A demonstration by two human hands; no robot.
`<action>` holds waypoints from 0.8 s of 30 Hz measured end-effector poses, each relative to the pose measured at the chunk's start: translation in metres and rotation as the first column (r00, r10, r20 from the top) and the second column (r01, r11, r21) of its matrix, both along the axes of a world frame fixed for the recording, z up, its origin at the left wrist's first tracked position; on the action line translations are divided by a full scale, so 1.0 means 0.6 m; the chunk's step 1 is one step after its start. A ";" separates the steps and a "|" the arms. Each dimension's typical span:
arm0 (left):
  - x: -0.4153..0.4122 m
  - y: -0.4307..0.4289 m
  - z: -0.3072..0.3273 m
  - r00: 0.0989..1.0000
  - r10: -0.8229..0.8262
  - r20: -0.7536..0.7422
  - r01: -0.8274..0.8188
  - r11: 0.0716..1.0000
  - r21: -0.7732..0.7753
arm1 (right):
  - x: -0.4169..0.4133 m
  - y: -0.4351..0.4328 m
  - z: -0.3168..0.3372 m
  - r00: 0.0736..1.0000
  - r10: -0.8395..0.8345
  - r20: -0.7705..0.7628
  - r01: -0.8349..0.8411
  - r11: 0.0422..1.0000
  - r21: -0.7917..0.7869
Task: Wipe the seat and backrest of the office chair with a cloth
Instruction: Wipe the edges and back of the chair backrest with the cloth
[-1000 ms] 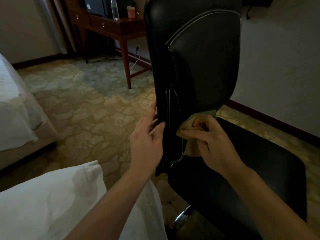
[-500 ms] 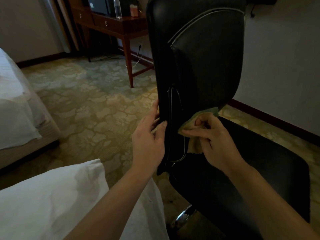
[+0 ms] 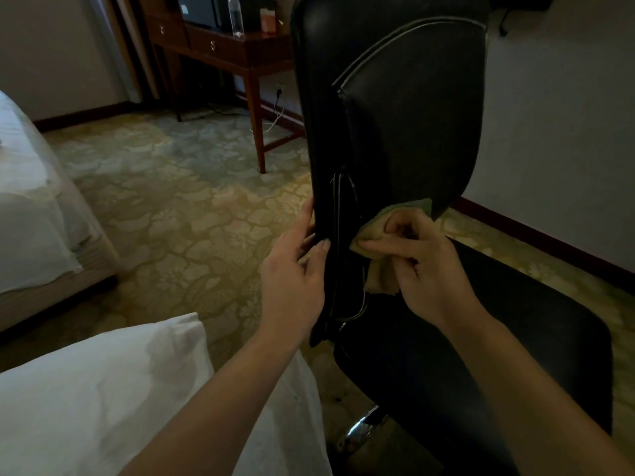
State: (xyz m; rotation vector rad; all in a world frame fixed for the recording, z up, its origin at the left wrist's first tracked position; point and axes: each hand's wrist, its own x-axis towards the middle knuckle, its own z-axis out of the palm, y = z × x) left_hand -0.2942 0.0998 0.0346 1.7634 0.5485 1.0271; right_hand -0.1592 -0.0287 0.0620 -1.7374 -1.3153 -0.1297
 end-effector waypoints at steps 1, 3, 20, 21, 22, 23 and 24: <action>0.000 0.000 0.000 1.000 0.001 0.001 -0.001 1.000 0.003 | 0.001 -0.005 -0.008 1.000 0.005 0.023 -0.005 1.000 -0.021; 0.002 0.000 -0.002 1.000 0.004 0.004 -0.004 1.000 0.003 | 0.002 -0.018 -0.025 0.993 -0.002 0.114 0.016 0.993 -0.117; 0.001 0.004 -0.006 1.000 -0.024 0.004 0.024 1.000 -0.011 | -0.013 -0.005 -0.007 0.979 -0.053 0.195 0.071 0.994 -0.087; 0.001 0.004 -0.005 1.000 -0.019 0.004 0.019 1.000 -0.009 | -0.009 -0.010 -0.016 0.980 -0.051 0.190 0.073 0.991 -0.111; 0.001 0.003 -0.004 1.000 -0.015 0.004 0.015 1.000 -0.007 | -0.005 -0.016 -0.025 0.983 -0.049 0.179 0.074 0.988 -0.136; 0.001 0.002 -0.003 1.000 -0.012 0.005 0.012 1.000 -0.004 | -0.005 -0.020 -0.032 0.984 -0.048 0.169 0.076 0.984 -0.160; 0.001 0.001 -0.002 1.000 -0.010 0.007 0.010 1.000 -0.003 | -0.004 -0.024 -0.040 0.986 -0.047 0.162 0.077 0.980 -0.183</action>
